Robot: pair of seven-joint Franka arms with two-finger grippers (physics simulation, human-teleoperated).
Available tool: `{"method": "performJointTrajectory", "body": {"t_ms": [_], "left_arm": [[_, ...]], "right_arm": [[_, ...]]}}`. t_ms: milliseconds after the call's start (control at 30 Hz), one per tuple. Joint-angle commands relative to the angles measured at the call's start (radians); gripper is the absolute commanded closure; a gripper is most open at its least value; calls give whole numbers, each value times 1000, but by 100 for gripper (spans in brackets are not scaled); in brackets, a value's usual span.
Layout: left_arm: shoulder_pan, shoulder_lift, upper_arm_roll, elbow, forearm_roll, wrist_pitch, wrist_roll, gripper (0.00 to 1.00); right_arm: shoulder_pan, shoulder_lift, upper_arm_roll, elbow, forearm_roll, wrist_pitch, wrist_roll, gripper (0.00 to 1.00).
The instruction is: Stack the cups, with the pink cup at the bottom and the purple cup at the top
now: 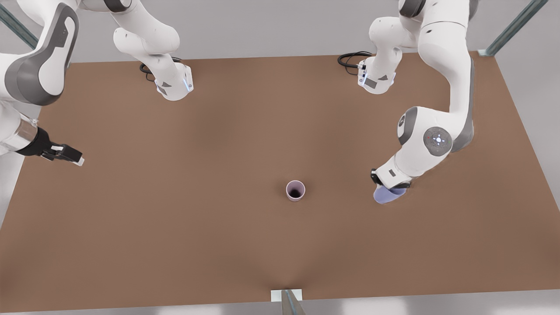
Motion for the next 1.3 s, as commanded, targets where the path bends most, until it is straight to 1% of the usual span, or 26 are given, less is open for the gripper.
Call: {"method": "performJointTrajectory", "body": {"t_ms": [0,100,167,200,233,333,400,500,600,900,1267], "left_arm": [[-64,31,-5,67,-5,-193,-737,79],[-157,63,-5,119,-11,-202,-861,79],[-226,106,-5,181,-11,-198,-965,79],[-252,112,-5,184,-11,-193,-996,79],[-283,146,-5,218,-13,-182,-1050,79],[-331,217,-5,308,-9,-167,-1134,79],[-349,243,-5,320,-9,-90,-1189,79],[-351,260,-5,327,-3,-38,-1209,79],[-351,283,-5,340,1,-36,-1209,79],[-361,326,-3,350,1,102,-1257,79],[-366,368,-3,362,7,120,-1263,79]], "right_arm": [[2,-2,0,2,3,-15,-154,0],[2,1,0,3,3,-14,-154,0],[4,3,3,3,-1,-12,-154,0],[2,6,3,14,2,-12,-154,0],[4,6,3,14,-1,-14,-162,0],[4,9,3,14,0,-12,-156,0],[4,9,3,17,2,-12,-156,0],[1,7,2,34,0,-14,-156,0],[-4,12,2,34,0,-14,-156,0],[-1,11,2,36,-1,-32,-154,0],[-2,14,2,51,0,-28,-156,0]]}}
